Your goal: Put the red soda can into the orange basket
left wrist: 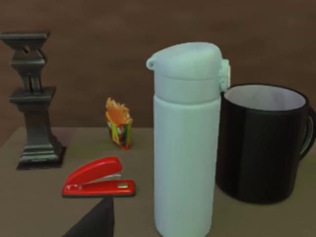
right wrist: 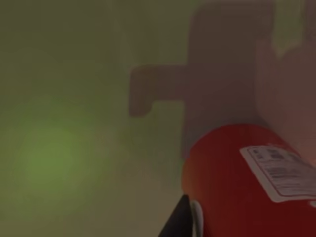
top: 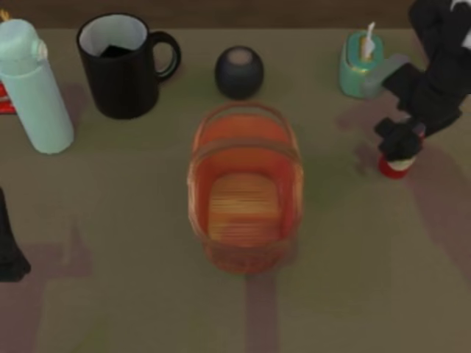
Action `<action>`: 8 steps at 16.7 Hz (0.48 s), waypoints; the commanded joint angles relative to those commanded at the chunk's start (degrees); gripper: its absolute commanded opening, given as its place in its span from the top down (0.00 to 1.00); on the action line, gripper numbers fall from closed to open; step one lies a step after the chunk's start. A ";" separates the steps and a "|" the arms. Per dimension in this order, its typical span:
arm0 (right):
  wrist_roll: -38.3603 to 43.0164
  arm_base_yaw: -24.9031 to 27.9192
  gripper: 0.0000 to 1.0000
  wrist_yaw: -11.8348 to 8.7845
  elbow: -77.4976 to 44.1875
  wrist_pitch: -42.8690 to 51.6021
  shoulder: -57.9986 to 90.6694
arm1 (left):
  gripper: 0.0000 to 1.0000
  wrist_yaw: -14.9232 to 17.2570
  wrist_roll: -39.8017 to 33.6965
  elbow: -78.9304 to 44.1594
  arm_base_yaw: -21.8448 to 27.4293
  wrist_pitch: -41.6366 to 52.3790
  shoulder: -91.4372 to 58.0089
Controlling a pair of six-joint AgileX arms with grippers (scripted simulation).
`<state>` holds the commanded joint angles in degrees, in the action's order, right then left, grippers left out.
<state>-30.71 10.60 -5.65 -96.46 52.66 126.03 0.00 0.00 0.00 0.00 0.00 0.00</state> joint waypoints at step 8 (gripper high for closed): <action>13.41 3.60 1.00 -23.24 9.23 -39.73 -1.73 | 0.00 0.00 0.00 0.00 0.00 0.00 0.00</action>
<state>-17.30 14.19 -28.89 -87.23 12.94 124.30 0.00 0.00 0.00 0.00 0.00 0.00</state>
